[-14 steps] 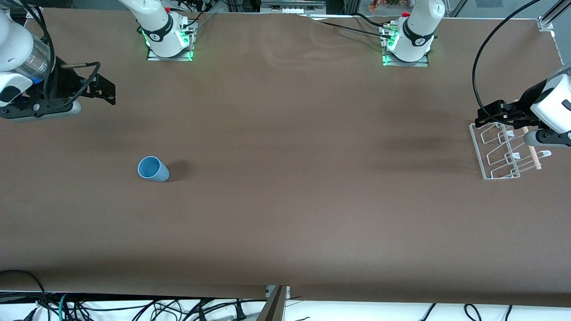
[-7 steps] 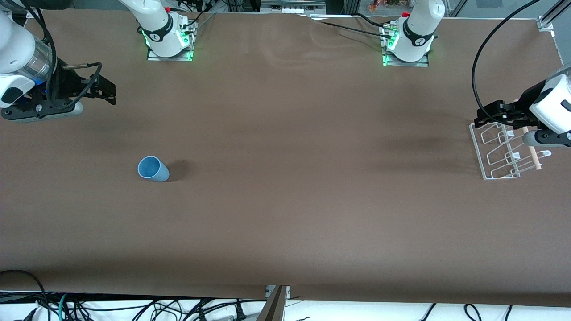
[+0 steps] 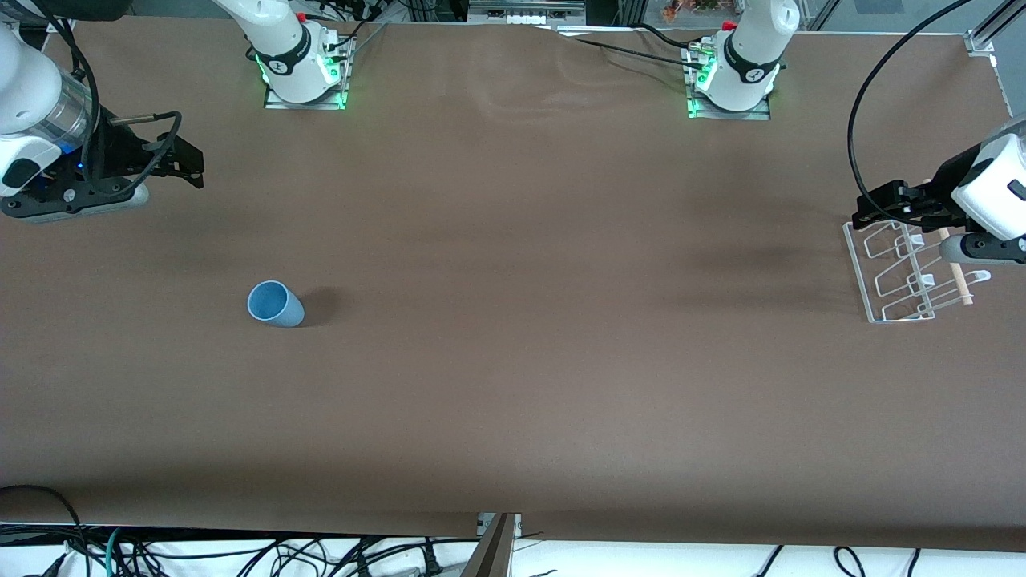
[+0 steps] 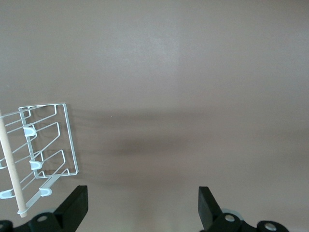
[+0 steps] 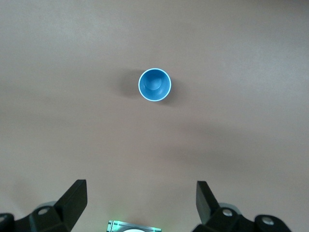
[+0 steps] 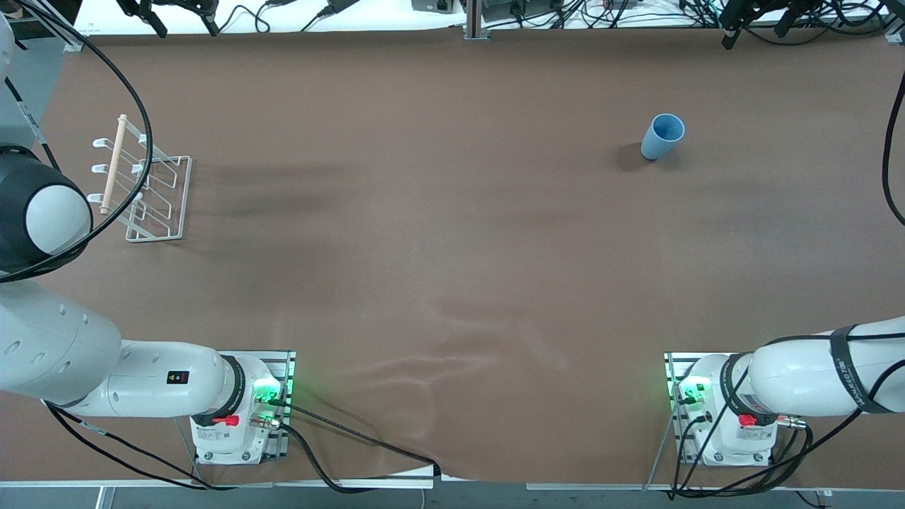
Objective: Transfer cup to left arm and place on rack
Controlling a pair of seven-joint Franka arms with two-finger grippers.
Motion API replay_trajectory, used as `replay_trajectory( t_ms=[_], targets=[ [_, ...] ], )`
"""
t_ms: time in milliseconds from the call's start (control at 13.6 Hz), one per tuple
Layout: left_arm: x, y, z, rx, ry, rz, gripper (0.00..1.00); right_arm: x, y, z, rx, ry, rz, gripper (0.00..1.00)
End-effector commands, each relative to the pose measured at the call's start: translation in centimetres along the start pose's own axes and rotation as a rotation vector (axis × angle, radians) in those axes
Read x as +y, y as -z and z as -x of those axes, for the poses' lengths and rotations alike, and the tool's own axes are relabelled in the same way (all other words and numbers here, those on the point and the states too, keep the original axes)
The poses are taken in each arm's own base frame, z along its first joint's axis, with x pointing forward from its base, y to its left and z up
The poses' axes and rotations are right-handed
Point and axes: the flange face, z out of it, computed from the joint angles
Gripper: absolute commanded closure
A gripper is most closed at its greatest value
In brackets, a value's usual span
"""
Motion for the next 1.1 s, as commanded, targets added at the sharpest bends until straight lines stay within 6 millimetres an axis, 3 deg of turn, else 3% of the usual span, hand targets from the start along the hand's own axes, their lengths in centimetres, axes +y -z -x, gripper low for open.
replay_trajectory(
  t_ms=[0,662,810,1030],
  targets=[
    [0.1,0.5,-0.5,0.008,0.005,-0.015,0.0,0.4,0.1,0.4,0.002,0.015,0.014,0.0],
    [0.0,0.5,-0.5,0.008,0.007,-0.016,0.0,0.6,0.3,0.3,0.009,0.012,0.006,0.0],
    [-0.1,0.5,-0.5,0.008,0.008,-0.017,0.0,0.9,-0.5,-0.2,0.005,0.007,0.009,0.0],
    [-0.1,0.5,-0.5,0.008,0.008,-0.017,0.0,2.5,-4.4,-1.1,-0.004,-0.011,0.011,0.0]
  ],
)
